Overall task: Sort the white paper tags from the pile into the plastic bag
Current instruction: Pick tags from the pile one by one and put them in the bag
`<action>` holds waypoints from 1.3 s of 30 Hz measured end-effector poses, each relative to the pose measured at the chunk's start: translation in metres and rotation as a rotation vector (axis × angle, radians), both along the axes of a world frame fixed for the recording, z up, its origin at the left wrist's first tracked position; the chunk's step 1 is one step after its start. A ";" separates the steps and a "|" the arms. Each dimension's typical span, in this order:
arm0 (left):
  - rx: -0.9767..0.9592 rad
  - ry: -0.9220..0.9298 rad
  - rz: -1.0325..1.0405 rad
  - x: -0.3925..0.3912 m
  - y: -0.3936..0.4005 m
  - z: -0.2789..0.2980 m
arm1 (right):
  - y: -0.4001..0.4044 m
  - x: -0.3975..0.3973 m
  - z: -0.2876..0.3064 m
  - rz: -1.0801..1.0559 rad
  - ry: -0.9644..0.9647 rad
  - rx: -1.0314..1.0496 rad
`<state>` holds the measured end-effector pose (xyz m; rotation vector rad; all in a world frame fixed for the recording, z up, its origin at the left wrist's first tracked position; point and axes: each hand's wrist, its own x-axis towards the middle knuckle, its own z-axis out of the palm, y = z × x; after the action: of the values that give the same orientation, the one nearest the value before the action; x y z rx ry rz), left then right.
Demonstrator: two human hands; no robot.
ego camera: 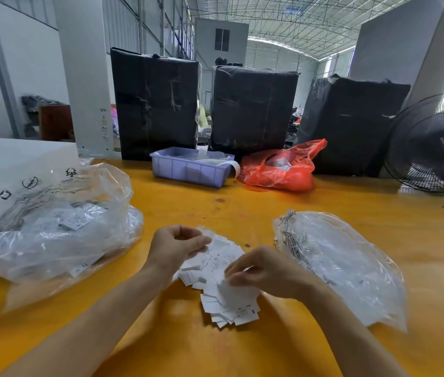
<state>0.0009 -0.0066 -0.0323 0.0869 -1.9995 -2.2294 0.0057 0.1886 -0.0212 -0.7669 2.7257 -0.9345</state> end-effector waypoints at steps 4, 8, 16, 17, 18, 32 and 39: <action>-0.024 -0.007 -0.024 -0.002 -0.001 -0.003 | 0.004 -0.003 0.000 -0.238 0.057 -0.284; 0.002 0.001 -0.034 -0.002 -0.001 -0.003 | 0.011 -0.007 0.006 -0.428 -0.253 -0.961; -0.021 -0.011 -0.146 0.002 0.007 -0.002 | 0.004 -0.005 0.005 -0.391 -0.456 -1.134; -0.015 -0.010 -0.164 0.003 0.008 -0.001 | 0.003 -0.005 0.004 -0.383 -0.446 -1.121; -0.007 -0.007 -0.178 0.004 0.009 -0.001 | 0.001 -0.004 0.003 -0.374 -0.430 -1.104; -0.008 -0.045 -0.257 0.009 0.014 -0.002 | -0.003 -0.002 0.002 -0.372 -0.004 -1.087; -0.081 -0.047 -0.306 0.010 0.015 -0.002 | -0.009 -0.001 -0.001 -0.351 0.184 -0.858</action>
<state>0.0111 0.0086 -0.0340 -0.1903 -2.2580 -2.3334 0.0046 0.1793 -0.0227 -0.4760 2.5865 -2.2791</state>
